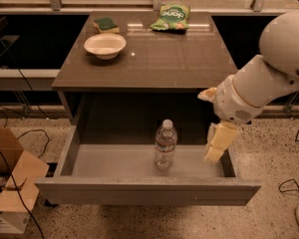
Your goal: Pick water bottle from top drawer and place on counter
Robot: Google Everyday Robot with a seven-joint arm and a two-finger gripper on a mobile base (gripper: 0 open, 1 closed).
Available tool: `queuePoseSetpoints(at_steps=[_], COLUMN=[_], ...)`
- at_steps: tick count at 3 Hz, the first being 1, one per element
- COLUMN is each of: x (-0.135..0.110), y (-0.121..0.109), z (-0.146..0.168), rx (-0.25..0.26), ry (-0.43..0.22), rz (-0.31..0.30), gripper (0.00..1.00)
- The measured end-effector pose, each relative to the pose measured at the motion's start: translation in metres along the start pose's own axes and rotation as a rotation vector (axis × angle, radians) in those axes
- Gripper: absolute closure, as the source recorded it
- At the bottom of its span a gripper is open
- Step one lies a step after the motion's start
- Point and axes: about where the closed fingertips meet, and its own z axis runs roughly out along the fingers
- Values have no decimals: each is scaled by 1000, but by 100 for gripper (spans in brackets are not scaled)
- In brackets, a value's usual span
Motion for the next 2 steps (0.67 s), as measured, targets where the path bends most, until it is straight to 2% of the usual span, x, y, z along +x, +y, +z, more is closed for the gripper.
queuePoseSetpoints(at_steps=[1,2], x=[-16,-34], y=[-6,-7], z=[47,75], rx=[-67,-109], ry=[-14,-23], rz=[0,-19], gripper=[0,0])
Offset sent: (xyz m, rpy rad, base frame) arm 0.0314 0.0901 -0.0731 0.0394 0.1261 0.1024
